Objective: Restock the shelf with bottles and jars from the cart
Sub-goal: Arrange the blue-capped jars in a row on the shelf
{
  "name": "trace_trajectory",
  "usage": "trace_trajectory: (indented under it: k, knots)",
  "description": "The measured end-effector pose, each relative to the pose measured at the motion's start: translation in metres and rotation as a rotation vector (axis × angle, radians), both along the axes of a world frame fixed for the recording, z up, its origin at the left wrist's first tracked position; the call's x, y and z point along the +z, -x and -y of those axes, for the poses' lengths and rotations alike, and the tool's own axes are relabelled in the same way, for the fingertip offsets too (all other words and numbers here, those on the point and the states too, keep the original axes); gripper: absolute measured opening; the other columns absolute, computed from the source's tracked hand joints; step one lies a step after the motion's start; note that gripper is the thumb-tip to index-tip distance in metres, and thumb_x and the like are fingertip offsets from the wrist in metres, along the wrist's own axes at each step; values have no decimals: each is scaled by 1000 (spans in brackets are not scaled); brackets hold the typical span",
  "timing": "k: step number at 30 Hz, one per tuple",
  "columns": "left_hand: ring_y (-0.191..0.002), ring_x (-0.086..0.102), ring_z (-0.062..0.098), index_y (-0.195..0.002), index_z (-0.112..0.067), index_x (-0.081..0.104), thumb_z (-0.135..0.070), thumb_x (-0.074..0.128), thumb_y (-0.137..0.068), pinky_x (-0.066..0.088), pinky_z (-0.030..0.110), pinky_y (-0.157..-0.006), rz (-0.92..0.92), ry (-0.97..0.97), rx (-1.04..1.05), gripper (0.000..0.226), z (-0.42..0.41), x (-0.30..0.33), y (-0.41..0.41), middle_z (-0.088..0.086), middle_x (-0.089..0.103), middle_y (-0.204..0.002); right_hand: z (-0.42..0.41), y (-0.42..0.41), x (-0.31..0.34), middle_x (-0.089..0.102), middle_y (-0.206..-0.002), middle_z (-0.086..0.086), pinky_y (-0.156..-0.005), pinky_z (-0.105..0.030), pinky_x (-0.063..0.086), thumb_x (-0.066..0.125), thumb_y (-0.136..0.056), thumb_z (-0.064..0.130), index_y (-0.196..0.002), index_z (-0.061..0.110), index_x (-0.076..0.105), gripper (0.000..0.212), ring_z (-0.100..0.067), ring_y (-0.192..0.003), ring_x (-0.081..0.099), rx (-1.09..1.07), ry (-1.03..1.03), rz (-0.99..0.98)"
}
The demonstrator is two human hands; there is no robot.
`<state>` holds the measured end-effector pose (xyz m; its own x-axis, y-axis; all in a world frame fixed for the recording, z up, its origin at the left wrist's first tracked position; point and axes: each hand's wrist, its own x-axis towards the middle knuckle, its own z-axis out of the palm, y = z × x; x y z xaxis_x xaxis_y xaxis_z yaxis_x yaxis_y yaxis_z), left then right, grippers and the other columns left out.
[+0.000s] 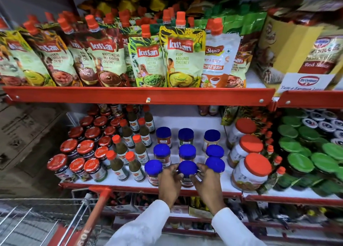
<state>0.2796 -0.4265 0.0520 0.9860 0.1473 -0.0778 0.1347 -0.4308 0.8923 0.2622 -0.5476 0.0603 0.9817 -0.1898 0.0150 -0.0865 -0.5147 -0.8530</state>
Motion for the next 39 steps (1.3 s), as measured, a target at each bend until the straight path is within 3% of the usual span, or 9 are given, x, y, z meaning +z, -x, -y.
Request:
trace_trajectory:
  k: [3, 7, 9, 12, 15, 21, 27, 34, 39]
  knots:
    - [-93, 69, 12, -111, -10, 71, 9, 62, -85, 51, 25, -83, 13, -15, -29, 34, -3, 0, 1, -7, 71, -92, 0, 1, -2, 70, -96, 0, -81, -26, 52, 72, -82, 2, -114, 10, 67, 34, -15, -92, 68, -11, -10, 5]
    - [-92, 65, 11, -121, -8, 66, -1, 68, -86, 52, 27, -84, 22, -82, -52, 35, -8, 2, 6, -4, 68, -95, 6, 6, -1, 65, -102, 2, -85, -22, 49, 73, -82, 2, -123, 6, 64, 42, -12, -95, 64, -18, -69, -12]
    - [-107, 66, 19, -134, -11, 57, -10, 70, -88, 52, 28, -88, 31, -114, -36, 48, -8, 6, 11, 6, 69, -115, 18, 12, -3, 66, -107, 5, -85, -23, 53, 75, -82, 7, -124, 10, 64, 44, -17, -100, 68, -71, -94, 9]
    - [-127, 53, 17, -134, -18, 57, -26, 68, -90, 43, 30, -106, 228, -240, -97, 46, 0, 20, 13, 0, 60, -136, 45, 23, -7, 75, -100, -4, -76, -16, 57, 74, -82, 4, -111, 14, 70, 31, -14, -87, 72, -214, -86, 133]
    - [-130, 46, 19, -132, -18, 56, -26, 63, -90, 40, 31, -110, 304, -394, -277, 44, 25, 26, 4, 3, 60, -133, 67, 26, -14, 72, -109, -10, -80, -28, 57, 71, -84, 2, -118, 10, 65, 36, -22, -93, 71, -311, -111, 148]
    - [-121, 45, 31, -131, -18, 51, -13, 60, -83, 36, 43, -103, 209, -700, -475, 49, 67, 16, -14, 9, 65, -116, 78, 12, -24, 57, -140, -13, -100, -44, 52, 67, -90, 10, -143, 10, 46, 58, -32, -120, 61, -184, -67, 31]
    - [-117, 44, 30, -126, -23, 55, -16, 62, -82, 38, 42, -99, 191, -735, -412, 45, 75, 7, -20, 8, 65, -110, 91, 1, -19, 60, -118, 12, -95, -27, 47, 58, -91, -5, -131, 15, 59, 45, -14, -116, 60, -54, -85, 16]
    - [-113, 44, 28, -122, -23, 60, -26, 65, -85, 40, 42, -92, 209, -705, -404, 38, 85, 6, -7, 7, 67, -107, 105, 6, -23, 66, -117, 0, -92, -25, 43, 58, -89, -9, -130, 8, 60, 44, -11, -111, 58, -63, -50, -1]
    - [-109, 45, 26, -121, -25, 59, -32, 66, -85, 39, 40, -88, 244, -748, -392, 37, 86, 6, -3, 4, 67, -104, 109, 10, -30, 67, -127, -5, -96, -25, 44, 60, -90, -4, -132, 10, 59, 44, -21, -118, 62, -58, 14, 17]
